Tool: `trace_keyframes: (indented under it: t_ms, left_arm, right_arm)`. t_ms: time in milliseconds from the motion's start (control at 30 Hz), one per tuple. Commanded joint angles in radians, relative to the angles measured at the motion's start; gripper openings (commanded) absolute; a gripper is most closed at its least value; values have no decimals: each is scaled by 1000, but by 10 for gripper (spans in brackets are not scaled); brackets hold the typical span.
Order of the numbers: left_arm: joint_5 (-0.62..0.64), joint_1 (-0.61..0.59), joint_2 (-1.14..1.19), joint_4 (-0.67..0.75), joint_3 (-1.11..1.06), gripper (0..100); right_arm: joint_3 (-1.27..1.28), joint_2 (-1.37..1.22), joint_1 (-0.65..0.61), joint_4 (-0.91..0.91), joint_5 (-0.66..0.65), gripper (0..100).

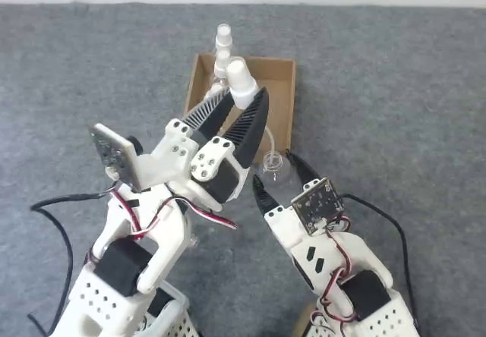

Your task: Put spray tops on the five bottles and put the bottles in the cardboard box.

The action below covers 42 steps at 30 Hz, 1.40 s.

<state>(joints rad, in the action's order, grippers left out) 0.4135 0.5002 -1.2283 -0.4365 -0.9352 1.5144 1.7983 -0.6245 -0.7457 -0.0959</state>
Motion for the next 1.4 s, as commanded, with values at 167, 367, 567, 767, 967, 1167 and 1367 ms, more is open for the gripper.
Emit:
trace_keyframes:
  t_ms: [167,367,567,767,967,1167,1367]
  left_arm:
    - [-9,-3,-14,11,70,12]
    - [-11,-8,-12,9,25,12]
    - [-11,0,-12,9,-38,12]
    - [-11,2,-12,5,-77,12]
    - [-9,2,-12,-15,-77,12]
    - [-9,2,-14,-38,-76,12]
    - [-21,25,-14,-81,-77,12]
  right_arm:
    - [-15,15,8,27,-11,144]
    - [-15,15,8,27,-11,144]
    - [-15,15,13,27,-11,144]
    - [-15,15,13,27,-11,144]
    - [-15,15,15,27,-11,144]
    - [-17,15,38,27,-12,144]
    - [-14,15,96,79,-12,145]
